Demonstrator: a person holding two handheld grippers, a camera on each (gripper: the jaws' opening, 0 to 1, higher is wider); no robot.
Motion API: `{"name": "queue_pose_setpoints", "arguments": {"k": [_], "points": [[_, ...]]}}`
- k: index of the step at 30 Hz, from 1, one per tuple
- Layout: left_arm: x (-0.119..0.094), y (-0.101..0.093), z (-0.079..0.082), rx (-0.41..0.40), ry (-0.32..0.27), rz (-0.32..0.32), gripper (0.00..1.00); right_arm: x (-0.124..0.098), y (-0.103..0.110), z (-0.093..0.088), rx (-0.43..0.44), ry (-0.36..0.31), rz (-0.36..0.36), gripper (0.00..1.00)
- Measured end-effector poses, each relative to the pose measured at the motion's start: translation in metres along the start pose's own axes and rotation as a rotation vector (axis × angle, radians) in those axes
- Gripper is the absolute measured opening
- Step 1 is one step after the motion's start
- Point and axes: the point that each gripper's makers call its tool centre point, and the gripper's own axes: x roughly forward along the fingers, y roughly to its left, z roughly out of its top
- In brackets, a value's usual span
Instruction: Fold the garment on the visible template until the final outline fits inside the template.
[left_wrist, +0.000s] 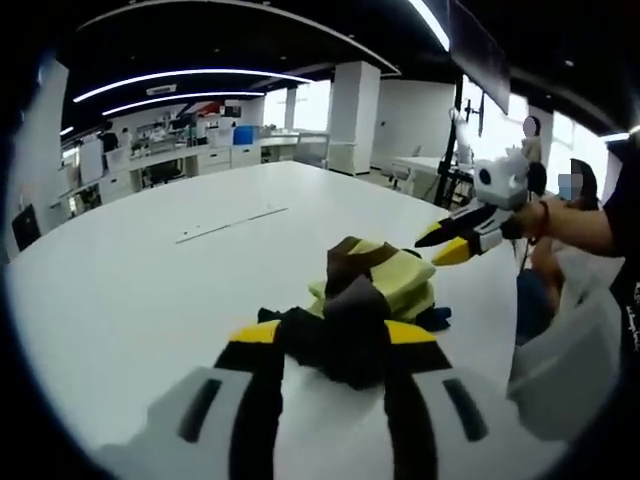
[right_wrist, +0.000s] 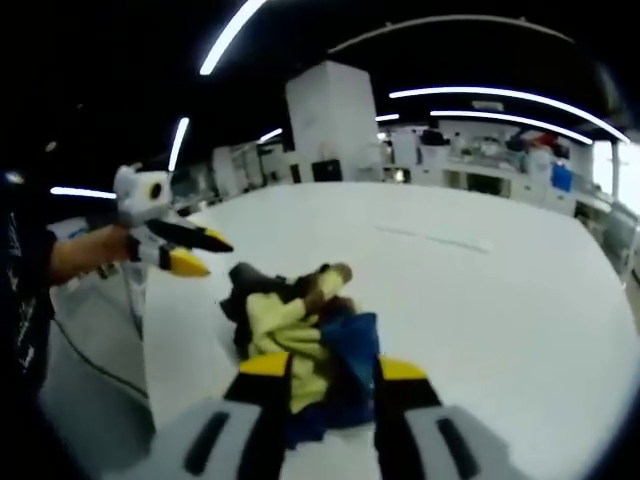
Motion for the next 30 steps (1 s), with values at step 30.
{"name": "queue_pose_setpoints", "arguments": {"k": [30], "points": [[0.017,-0.002,-0.006,0.050,0.077,-0.039,0.00,0.005,0.003,0.016,-0.089,0.033,0.008,0.00]]}}
